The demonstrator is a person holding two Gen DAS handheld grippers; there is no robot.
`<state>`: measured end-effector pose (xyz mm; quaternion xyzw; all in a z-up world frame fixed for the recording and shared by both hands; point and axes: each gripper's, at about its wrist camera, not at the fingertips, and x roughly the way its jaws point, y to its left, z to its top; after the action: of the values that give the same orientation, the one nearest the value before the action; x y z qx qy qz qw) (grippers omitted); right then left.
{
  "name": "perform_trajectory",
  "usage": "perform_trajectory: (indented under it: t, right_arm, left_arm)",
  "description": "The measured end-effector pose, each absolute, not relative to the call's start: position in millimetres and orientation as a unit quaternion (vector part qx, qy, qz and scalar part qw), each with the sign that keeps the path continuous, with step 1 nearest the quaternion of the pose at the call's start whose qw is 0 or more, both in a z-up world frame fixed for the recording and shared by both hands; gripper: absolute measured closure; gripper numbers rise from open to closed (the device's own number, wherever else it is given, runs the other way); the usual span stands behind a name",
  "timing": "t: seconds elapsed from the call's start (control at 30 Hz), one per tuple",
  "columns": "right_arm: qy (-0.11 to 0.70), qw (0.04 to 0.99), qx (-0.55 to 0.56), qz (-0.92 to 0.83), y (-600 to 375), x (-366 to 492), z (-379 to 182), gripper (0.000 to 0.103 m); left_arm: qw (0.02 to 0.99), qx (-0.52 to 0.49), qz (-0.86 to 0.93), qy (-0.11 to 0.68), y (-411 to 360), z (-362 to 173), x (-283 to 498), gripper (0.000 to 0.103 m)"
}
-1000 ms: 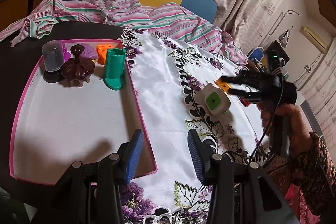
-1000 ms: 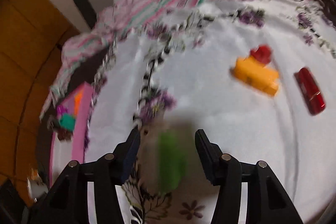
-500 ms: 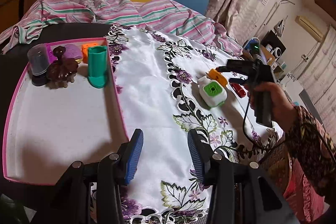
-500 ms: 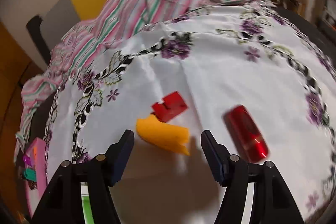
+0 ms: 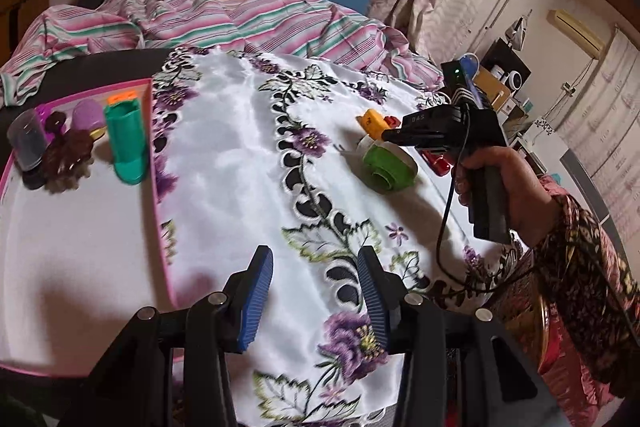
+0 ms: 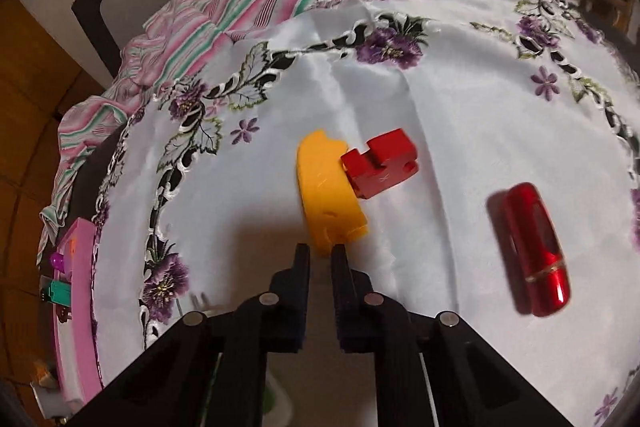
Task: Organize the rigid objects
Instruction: 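Carry the green plug with the right gripper toward the left gripper, then grasp the green plug with the left gripper while the right gripper releases it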
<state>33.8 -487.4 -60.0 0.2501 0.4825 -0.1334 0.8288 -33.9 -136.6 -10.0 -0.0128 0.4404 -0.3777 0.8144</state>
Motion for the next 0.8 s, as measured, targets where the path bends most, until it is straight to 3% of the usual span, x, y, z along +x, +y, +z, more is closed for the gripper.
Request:
perform_trajectory:
  t: [0.23, 0.3, 0.37, 0.43, 0.53, 0.6, 0.8]
  right_arm:
    - [0.466, 0.857, 0.166, -0.147, -476.1, 58.7, -50.8, 0.09]
    - [0.468, 0.86, 0.133, -0.151, -471.3, 66.8, -51.6, 0.084]
    - [0.472, 0.862, 0.102, -0.152, -466.7, 72.8, -53.7, 0.066]
    - [0.478, 0.86, 0.08, -0.163, -466.9, 77.6, -57.7, 0.063]
    - [0.48, 0.857, 0.1, -0.159, -477.5, 79.5, -63.1, 0.063]
    - [0.482, 0.855, 0.114, -0.151, -479.9, 79.8, -63.7, 0.076]
    - [0.484, 0.843, 0.19, -0.137, -491.5, 68.0, -60.6, 0.076]
  left_arm:
    - [0.809, -0.007, -0.381, 0.448, -149.7, -12.1, -32.5, 0.059]
    - [0.809, -0.004, -0.381, 0.448, -153.3, -12.4, -32.1, 0.059]
    - [0.807, -0.003, -0.382, 0.45, -157.3, -13.7, -31.1, 0.059]
    - [0.805, -0.003, -0.383, 0.454, -162.0, -15.1, -29.7, 0.059]
    - [0.802, -0.002, -0.386, 0.455, -168.0, -15.4, -29.2, 0.059]
    - [0.801, 0.003, -0.39, 0.454, -172.3, -15.3, -30.4, 0.059]
    - [0.793, 0.003, -0.397, 0.462, -183.9, -18.3, -29.0, 0.059]
